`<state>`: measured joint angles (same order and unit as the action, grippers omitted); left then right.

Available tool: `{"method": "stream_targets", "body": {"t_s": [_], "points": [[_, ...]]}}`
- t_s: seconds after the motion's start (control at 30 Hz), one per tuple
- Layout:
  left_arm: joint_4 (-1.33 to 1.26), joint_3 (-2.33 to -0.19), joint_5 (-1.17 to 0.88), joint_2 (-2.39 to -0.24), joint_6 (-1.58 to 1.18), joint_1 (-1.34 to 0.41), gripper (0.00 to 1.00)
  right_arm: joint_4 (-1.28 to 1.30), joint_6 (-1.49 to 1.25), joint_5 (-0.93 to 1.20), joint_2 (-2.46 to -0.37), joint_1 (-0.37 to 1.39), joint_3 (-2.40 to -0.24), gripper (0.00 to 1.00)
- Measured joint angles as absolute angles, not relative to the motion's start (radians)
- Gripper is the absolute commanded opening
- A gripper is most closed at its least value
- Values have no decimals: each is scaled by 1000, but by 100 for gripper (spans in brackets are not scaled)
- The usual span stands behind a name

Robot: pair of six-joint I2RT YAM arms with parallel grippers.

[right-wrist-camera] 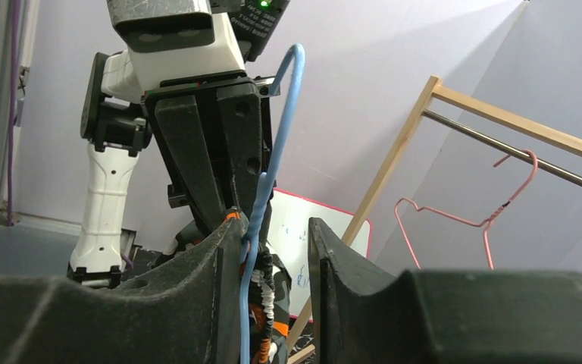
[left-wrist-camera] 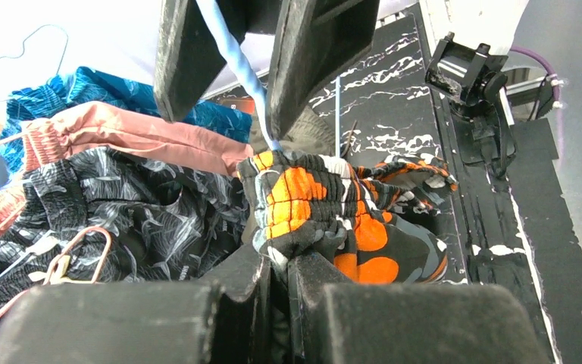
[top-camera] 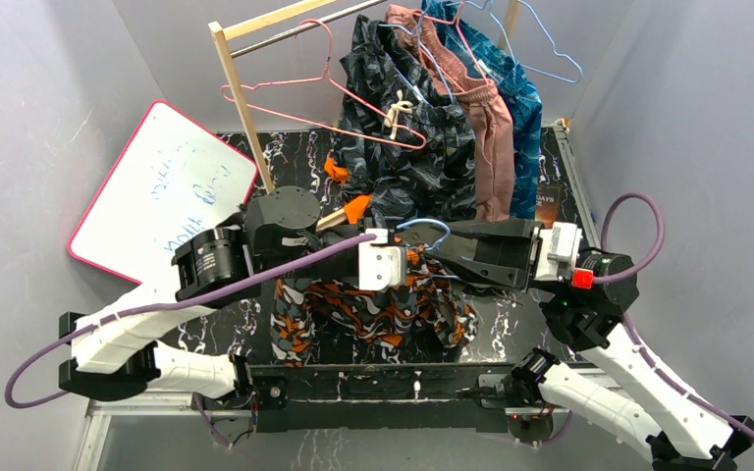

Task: Place the shorts on the hanger
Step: Hang the shorts on the hanger.

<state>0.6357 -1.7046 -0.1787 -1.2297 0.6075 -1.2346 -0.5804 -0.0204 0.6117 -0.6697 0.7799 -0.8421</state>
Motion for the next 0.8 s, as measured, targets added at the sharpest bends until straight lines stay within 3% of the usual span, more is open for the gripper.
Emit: {"method": "stream_targets", "body": {"t_s": [0.17,0.3,0.8], "points": [[565,-1630,-152,-1174,599,-1235,0,-562,-18,550,-646,780,-842,63],[521,-1579,-115,-1117,602,-1240,0,-513,-12,459,-593,779,-842,71],[332,-1327,205,-775,645,-1240,0,-78,-186,96,-222,779,-820,69]]}}
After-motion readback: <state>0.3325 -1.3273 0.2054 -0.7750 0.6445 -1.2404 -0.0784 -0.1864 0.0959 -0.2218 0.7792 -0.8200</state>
